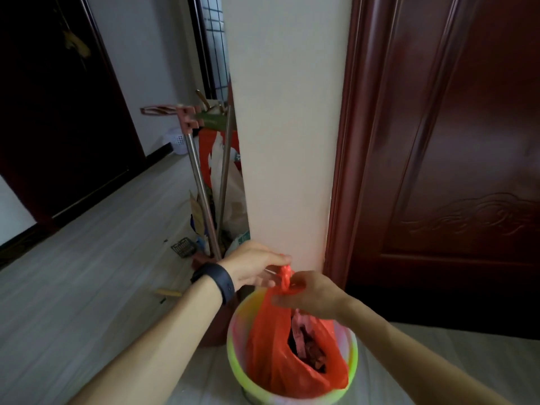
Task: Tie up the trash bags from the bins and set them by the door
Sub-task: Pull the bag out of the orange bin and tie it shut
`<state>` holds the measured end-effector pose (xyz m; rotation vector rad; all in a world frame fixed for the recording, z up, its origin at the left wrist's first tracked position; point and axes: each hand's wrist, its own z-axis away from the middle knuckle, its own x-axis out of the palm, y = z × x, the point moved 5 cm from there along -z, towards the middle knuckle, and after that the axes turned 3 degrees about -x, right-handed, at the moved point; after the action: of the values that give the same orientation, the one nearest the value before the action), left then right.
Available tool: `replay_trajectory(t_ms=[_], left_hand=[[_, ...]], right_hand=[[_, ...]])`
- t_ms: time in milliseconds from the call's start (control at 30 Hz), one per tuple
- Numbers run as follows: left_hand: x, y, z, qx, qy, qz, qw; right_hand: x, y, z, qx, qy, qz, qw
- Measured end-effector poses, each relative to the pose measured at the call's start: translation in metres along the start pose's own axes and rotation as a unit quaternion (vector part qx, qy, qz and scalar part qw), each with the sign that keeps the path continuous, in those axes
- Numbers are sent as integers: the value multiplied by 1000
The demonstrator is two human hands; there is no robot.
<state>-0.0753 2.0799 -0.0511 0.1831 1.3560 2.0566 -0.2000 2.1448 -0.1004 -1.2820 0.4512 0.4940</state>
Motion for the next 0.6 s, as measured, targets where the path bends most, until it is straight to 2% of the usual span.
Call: replay_trajectory(t_ms=[133, 267, 367, 467, 533, 600], left_hand=[[-13, 2, 1, 33, 95, -121, 987], [-29, -35, -2, 55, 180, -196, 962], [-28, -97, -16, 12, 170, -314, 934], [-14, -169, -27, -47, 142, -427, 892], [2, -211, -23, -83, 118, -428, 892], [15, -235, -17, -84, 127, -423, 893]], right_hand=[[-1, -10, 10, -20, 80, 140, 987], [-5, -3, 19, -13, 112, 162, 980], [-8, 0, 23, -30, 119, 189, 974], [-9, -3, 26, -47, 124, 244, 961], [-8, -8, 26, -70, 118, 308, 941], [-9, -13, 25, -77, 99, 378, 917]])
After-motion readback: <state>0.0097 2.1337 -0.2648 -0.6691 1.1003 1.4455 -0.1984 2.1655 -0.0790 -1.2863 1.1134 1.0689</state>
